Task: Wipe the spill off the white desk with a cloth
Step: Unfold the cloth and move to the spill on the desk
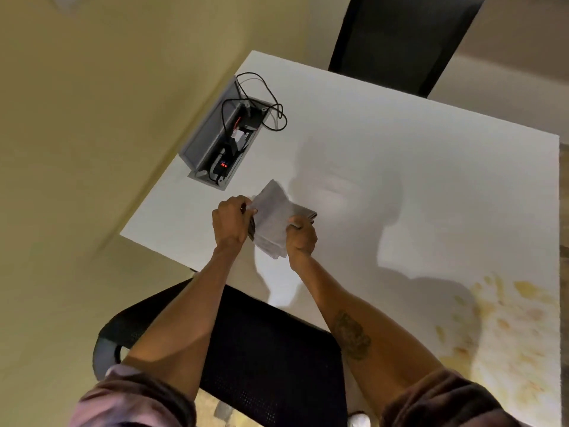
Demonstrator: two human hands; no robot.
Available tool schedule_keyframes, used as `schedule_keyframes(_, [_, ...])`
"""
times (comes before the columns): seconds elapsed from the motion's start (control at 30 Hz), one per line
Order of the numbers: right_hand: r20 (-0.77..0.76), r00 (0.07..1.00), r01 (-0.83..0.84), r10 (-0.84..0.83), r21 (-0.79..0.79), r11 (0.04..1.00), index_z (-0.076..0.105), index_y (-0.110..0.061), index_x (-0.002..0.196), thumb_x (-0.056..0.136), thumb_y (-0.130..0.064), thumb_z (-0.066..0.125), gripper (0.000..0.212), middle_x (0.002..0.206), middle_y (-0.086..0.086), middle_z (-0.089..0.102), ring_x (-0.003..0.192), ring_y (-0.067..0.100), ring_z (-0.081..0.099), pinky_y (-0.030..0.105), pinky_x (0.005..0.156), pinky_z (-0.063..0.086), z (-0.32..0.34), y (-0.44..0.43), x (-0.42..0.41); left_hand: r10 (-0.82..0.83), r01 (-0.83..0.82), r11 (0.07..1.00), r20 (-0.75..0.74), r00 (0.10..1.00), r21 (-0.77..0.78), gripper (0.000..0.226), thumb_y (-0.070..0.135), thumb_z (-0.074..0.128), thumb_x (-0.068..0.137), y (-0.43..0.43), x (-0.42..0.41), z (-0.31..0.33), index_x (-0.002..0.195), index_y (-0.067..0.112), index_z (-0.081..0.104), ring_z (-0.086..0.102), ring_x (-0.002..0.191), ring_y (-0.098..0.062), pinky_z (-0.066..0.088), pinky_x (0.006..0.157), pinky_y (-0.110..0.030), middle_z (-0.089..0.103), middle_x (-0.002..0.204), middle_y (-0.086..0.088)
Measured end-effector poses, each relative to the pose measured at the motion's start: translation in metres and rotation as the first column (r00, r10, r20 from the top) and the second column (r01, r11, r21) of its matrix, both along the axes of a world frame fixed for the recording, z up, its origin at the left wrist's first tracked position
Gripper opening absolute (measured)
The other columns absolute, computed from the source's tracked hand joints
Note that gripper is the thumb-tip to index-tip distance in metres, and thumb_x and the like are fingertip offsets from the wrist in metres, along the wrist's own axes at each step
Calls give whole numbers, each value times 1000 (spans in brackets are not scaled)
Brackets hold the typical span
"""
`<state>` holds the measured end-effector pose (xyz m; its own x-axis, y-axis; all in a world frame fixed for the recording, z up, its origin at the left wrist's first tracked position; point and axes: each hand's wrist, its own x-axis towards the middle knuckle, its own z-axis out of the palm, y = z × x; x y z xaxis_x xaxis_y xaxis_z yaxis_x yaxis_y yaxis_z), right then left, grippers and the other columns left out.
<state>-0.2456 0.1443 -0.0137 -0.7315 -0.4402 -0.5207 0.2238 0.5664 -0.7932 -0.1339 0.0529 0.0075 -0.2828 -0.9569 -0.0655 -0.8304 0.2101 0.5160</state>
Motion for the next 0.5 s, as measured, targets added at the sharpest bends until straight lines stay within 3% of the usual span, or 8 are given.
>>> schedule_keyframes(0.1, [7, 998, 70, -70, 10, 997, 73, -15, 100, 90, -8, 50, 25, 107, 9, 69, 94, 27, 62, 34, 82, 52, 12, 27, -36, -174, 181, 976, 66, 982, -119, 14, 27, 68, 94, 34, -43, 10, 92, 16, 76, 64, 81, -32, 41, 68, -36, 74, 88, -6])
schedule_keyframes(0.23, [-17, 986, 163, -163, 21, 986, 68, -7, 91, 96, -16, 46, 24, 91, 13, 66, 81, 26, 58, 30, 69, 43, 25, 70, -83, -353, 369, 906, 110, 929, -209, 34, 29, 58, 95, 84, -95, 14, 64, 17, 62, 54, 57, -28, 50, 58, -42, 60, 57, -1])
schedule_keyframes(0.3, [5, 974, 225, -225, 10, 974, 66, -2, 102, 99, -24, 46, 30, 97, 14, 67, 86, 28, 61, 33, 73, 48, 28, 96, -105, -425, 439, 865, 113, 898, -244, 40, 31, 56, 97, 111, -119, 8, 59, 19, 54, 51, 52, -25, 50, 54, -43, 53, 53, 1])
schedule_keyframes(0.37, [36, 951, 306, -306, 0, 952, 66, -2, 111, 99, -35, 49, 38, 107, 15, 70, 97, 32, 65, 42, 87, 55, 30, 124, -126, -493, 510, 813, 133, 860, -282, 38, 30, 58, 97, 141, -140, 3, 60, 20, 54, 51, 51, -22, 49, 53, -42, 52, 53, 3])
schedule_keyframes(0.5, [75, 907, 417, -414, -39, 908, 63, -2, 120, 97, -42, 55, 46, 116, 18, 68, 106, 35, 65, 46, 98, 52, 33, 192, -158, -625, 651, 676, 199, 755, -345, 38, 22, 64, 92, 205, -177, 3, 57, 21, 50, 38, 50, -16, 41, 54, -32, 39, 51, 7])
